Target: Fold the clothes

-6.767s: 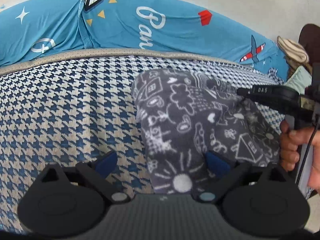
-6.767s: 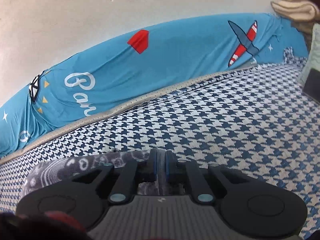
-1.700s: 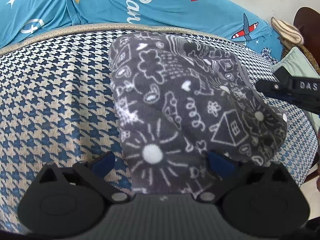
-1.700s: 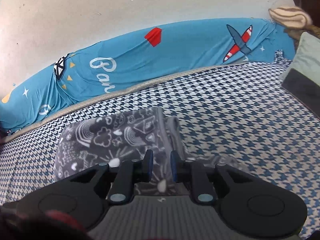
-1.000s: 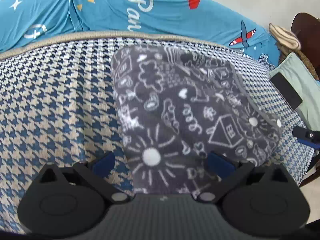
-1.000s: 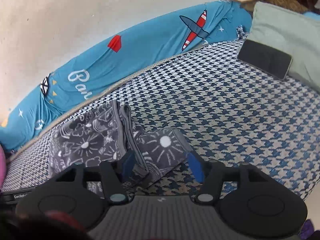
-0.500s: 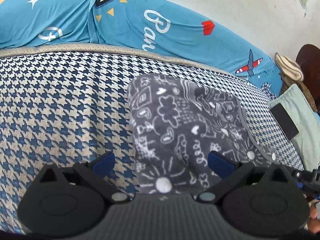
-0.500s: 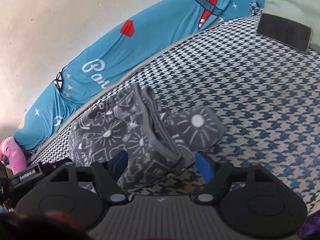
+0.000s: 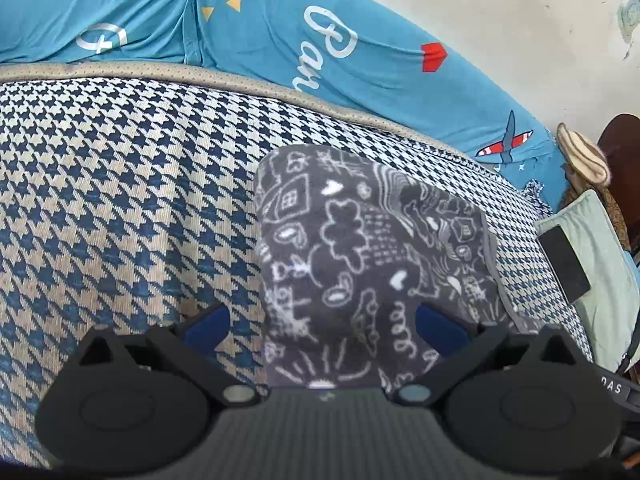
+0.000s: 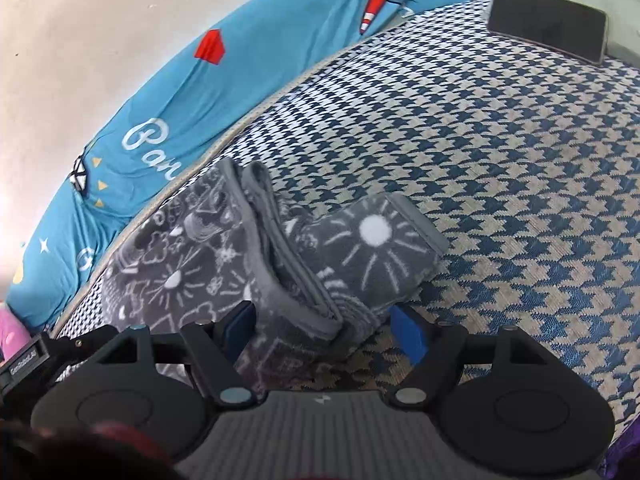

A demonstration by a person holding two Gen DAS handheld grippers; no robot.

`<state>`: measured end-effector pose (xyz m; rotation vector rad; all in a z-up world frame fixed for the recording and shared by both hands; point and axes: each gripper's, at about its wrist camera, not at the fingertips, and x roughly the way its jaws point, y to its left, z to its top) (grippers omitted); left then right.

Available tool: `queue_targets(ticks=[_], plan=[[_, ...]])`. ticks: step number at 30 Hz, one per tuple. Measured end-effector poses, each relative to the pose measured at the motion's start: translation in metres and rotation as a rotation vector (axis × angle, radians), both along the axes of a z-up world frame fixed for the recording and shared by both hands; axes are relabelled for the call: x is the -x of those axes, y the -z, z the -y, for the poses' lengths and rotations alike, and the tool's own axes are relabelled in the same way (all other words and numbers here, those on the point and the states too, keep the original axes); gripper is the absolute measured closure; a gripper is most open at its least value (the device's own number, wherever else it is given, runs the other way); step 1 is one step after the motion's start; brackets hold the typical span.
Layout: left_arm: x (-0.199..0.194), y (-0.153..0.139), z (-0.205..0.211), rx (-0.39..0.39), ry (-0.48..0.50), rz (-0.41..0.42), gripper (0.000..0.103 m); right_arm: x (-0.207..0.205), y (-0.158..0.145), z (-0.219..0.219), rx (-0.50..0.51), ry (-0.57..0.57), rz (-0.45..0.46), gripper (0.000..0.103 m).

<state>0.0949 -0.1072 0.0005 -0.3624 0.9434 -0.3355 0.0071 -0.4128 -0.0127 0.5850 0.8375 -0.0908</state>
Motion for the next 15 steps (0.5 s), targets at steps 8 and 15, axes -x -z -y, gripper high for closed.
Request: queue_targets(ticks=[8,15], plan=[[-0.008,0.01,0.007,0.021,0.01,-0.02,0.0,-0.008,0.004,0.001,-0.015,0.016,0.008,0.029],[-0.014,0.02,0.017,0.015,0.029,-0.037,0.0,-0.016,0.008,-0.001,-0.004,0.008,0.005,0.026]])
